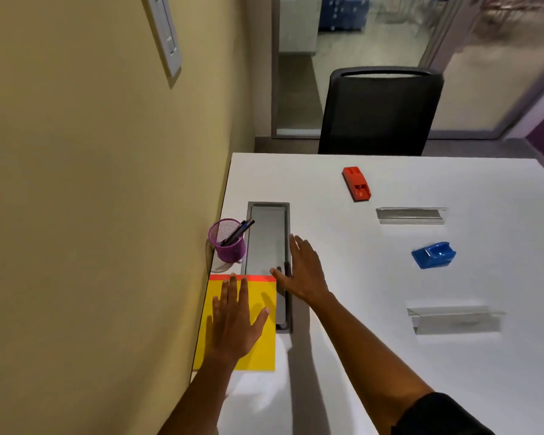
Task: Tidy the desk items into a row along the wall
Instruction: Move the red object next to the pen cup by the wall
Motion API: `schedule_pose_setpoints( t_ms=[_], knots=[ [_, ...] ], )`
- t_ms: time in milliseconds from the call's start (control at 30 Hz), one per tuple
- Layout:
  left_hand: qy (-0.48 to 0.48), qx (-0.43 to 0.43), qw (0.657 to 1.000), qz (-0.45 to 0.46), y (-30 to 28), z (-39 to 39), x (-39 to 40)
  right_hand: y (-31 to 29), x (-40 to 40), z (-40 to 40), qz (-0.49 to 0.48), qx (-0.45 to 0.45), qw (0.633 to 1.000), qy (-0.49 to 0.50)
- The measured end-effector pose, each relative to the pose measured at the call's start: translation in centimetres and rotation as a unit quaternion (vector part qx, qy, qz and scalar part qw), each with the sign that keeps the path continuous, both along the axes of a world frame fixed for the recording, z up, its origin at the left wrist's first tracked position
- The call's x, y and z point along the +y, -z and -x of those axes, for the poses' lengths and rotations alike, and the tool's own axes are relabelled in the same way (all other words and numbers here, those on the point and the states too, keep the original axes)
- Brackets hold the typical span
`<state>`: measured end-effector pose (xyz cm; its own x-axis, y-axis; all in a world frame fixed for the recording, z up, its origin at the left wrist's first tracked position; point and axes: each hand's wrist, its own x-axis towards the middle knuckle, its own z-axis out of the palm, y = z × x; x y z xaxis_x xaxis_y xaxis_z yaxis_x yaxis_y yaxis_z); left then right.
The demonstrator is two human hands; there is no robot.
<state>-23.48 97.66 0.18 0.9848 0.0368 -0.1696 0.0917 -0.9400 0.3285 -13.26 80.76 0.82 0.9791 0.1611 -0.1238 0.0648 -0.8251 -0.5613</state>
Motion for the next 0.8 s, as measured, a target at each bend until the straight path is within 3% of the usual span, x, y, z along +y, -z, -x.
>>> schedule_pose_setpoints(
  t_ms=[233,567,800],
  knots=[
    [0.057,-0.004,0.998,0.012,-4.0,0.3,-6.7,-4.4,-9.1,6.1,0.183,-0.052,0.982,0.013],
    [0.188,-0.047,0.981,0.021,-9.8,2.8,-20.9,-11.3,-22.7,15.1,0.239,-0.058,0.958,0.149],
    [0.281,-0.081,0.956,0.021,-14.1,9.6,-32.9,-15.8,-35.0,25.8,0.262,-0.077,0.931,0.243]
  ],
)
